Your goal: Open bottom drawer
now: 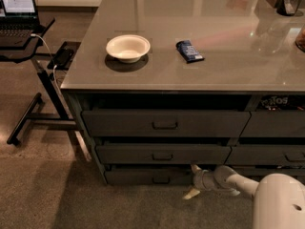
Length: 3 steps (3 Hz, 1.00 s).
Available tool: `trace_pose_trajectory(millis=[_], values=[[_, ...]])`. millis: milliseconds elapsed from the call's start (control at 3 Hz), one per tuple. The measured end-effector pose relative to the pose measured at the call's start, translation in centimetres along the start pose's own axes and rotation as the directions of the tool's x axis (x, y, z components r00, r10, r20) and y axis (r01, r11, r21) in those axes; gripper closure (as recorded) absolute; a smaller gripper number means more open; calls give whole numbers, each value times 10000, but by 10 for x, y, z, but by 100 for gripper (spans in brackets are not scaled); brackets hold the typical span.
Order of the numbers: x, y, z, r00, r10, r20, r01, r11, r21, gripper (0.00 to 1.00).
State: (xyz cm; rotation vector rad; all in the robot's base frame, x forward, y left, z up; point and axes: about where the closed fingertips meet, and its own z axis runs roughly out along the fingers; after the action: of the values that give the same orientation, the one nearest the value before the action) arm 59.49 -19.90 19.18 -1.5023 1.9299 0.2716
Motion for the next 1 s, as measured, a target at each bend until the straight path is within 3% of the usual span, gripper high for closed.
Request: trace_pose_trajectory(millis=[333, 1000], values=[[12, -14, 17, 9994, -301, -166, 304, 9994, 162, 0], [25, -14, 29, 9997, -152, -215, 157, 9996, 226, 0]])
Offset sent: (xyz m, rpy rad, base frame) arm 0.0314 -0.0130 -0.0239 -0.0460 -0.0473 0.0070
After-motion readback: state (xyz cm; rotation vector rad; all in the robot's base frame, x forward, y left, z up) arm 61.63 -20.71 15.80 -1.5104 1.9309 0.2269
